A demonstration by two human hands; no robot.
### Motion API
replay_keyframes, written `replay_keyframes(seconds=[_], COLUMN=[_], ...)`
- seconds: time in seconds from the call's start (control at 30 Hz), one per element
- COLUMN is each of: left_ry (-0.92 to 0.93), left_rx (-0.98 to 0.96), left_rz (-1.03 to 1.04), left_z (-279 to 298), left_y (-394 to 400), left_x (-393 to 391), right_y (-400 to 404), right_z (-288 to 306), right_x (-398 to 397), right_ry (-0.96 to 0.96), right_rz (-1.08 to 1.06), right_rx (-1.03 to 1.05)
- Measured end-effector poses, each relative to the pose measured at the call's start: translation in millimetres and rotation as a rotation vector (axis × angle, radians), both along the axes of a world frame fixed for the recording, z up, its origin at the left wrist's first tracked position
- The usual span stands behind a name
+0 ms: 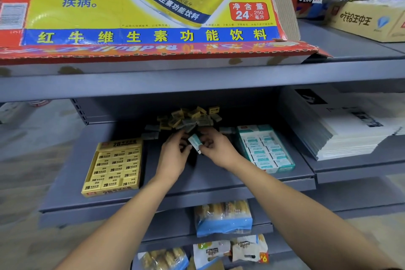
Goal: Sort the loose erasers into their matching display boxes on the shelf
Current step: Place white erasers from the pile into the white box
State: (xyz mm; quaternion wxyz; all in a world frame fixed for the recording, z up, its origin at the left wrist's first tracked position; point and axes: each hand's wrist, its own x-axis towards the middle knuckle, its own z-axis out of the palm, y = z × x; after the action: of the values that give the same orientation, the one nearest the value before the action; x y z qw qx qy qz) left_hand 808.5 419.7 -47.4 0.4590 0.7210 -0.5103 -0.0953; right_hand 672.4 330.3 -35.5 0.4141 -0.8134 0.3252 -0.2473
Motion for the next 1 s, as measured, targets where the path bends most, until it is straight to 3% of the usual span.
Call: replay_keyframes(seconds=[0.17, 0.27, 0.33, 0.47, 0.53, 0.83, 1.0], left_ry=[-0.02, -0.072, -0.081, -0.062, -0.063, -0.089, -0.098], left_rx=[0.035, 0.011, -0.006, -0.031, -0.036, 0.012, 0.029], left_rz=[-0.049, -0.084, -0.08, -0.063, -0.09, -0.193, -0.234], left_z=[2, 3, 3, 6, 6, 3, 0], left_y=[1, 0, 0, -5, -9, -34, -46], left_x=[-3, -5, -6, -13, -20, -53, -72], right_y=[-2, -3, -4, -11, -15, -41, -56], right_z=[0, 3, 5, 1, -1, -3, -9], right_x=[4, 0, -6, -24, -33, -86, -118], right_ry=[-0.165, -0.158, -0.11, 0.071, 0.06, 0.074, 0.199], right_rz=[-0.098, -0.12, -0.089, 0.025, 0.013, -0.158, -0.225], right_rx=[0.121, 0.138, -0.039, -0.679, -0.772, -0.727, -0.658])
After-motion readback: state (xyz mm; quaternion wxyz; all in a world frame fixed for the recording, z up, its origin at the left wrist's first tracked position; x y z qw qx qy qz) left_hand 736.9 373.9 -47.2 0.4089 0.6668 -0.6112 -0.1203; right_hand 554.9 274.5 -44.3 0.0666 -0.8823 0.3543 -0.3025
